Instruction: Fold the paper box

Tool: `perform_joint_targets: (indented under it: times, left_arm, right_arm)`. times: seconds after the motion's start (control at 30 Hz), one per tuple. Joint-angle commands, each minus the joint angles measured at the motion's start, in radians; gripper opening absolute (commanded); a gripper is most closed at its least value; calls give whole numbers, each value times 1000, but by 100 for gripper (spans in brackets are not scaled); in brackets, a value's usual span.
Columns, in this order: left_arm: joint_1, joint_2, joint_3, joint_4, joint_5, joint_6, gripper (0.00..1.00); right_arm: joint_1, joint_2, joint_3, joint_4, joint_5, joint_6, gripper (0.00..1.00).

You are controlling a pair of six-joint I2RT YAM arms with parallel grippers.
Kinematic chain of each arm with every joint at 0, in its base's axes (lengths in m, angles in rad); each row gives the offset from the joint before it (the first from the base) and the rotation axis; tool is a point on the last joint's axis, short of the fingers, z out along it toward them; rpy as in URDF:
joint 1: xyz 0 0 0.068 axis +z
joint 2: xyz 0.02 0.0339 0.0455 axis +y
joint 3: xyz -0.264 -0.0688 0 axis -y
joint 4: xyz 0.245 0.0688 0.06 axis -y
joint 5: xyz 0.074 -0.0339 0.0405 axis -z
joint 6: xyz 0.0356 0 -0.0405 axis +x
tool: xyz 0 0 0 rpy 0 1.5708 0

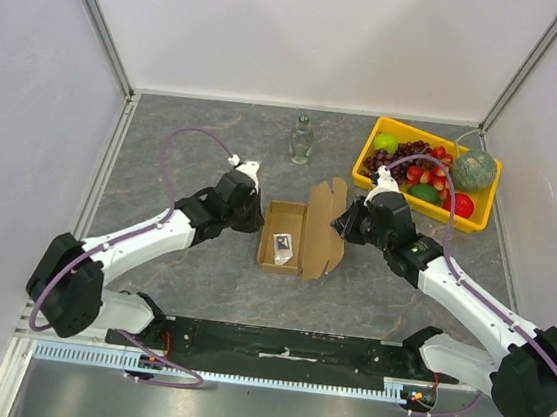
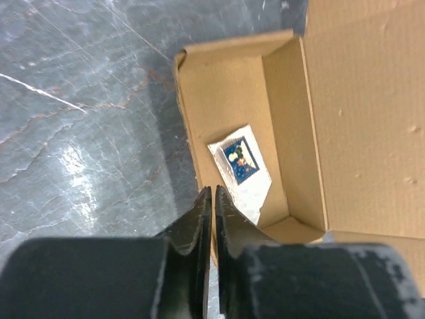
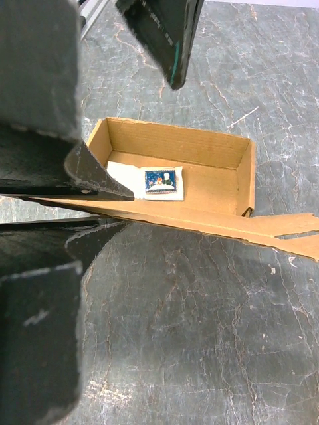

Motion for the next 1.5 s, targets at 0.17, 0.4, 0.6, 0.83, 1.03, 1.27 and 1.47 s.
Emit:
perform_joint_targets:
  times: [0.17,0.4,0.6,0.83,1.03,1.27,1.47]
  left_arm:
    - [51,-39,-85,17,-37,39,2]
    - [47,-7,-126,34,9,32,2]
    - [-15,51,-91,51,40,22,2]
    - [-79,117,-48,58,42,0,2]
    - [-108,149,-11,65,43,-8,2]
    - [-135,166,7,60,42,-4,2]
    - [-133,99,-39,16,-15,2,2]
  right_arm:
    - [-3,-3,45,-14,12,-34,19]
    - [-3,6,48,-12,7,-37,17]
    - [-3,8,50,-3,2,-29,16]
    - [-3,16,54,6,-19,-17,15]
    - [-3,23,51,15,-48,-20,15]
    - [-3,31,56,23,-76,-60,14]
    - [-3,78,145,-96,-18,-216,10]
